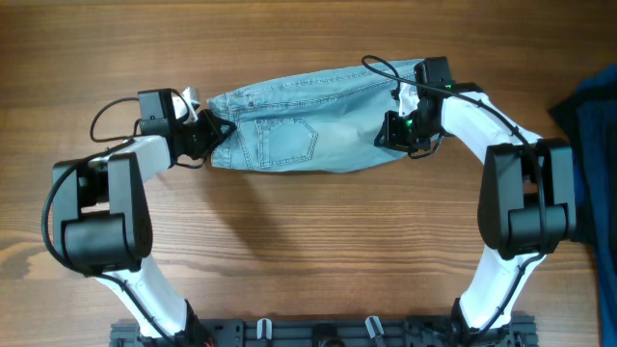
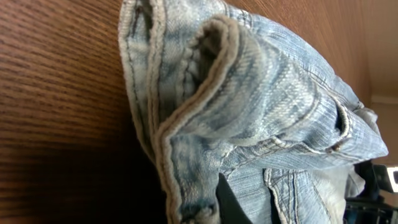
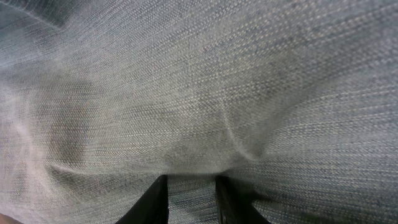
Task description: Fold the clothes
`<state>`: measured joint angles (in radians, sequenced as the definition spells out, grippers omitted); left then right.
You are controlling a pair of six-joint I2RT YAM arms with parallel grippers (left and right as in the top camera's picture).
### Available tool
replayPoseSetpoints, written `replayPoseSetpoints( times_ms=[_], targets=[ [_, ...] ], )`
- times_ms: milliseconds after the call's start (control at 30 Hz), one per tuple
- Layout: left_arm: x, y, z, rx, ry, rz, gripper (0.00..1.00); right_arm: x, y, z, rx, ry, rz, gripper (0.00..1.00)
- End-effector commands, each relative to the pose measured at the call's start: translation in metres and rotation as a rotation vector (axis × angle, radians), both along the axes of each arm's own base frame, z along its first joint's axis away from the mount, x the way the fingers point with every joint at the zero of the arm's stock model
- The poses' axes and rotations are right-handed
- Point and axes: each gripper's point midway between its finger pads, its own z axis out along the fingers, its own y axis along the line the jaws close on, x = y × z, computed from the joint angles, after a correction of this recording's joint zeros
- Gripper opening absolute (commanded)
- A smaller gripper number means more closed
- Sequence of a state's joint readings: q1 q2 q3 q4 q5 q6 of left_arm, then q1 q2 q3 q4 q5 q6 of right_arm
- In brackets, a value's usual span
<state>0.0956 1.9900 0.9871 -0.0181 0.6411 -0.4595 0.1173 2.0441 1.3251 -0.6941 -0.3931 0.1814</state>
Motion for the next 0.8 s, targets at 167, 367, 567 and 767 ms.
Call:
replayPoseSetpoints(
  times_ms=[167, 367, 567, 767],
  targets=[
    [-0.019, -0.014, 0.035, 0.089, 0.099, -0.061, 0.04, -0.009, -0.015, -0.022, -0.089, 0.052, -0.013, 0.26],
    [-0.028, -0.032, 0.058, 0.28, 0.096, -0.094, 0.04, -0.009, -0.015, -0.022, -0.089, 0.052, -0.013, 0.27],
    [-0.036, -0.033, 0.059, 0.403, 0.137, -0.098, 0.04, -0.01, -0.015, -0.022, -0.089, 0.054, -0.012, 0.27],
    [-0.043, 0.029, 0.11, 0.595, 0.162, 0.012, 0.04, 0.0, -0.03, 0.018, -0.08, 0.005, -0.089, 0.49]
  ],
)
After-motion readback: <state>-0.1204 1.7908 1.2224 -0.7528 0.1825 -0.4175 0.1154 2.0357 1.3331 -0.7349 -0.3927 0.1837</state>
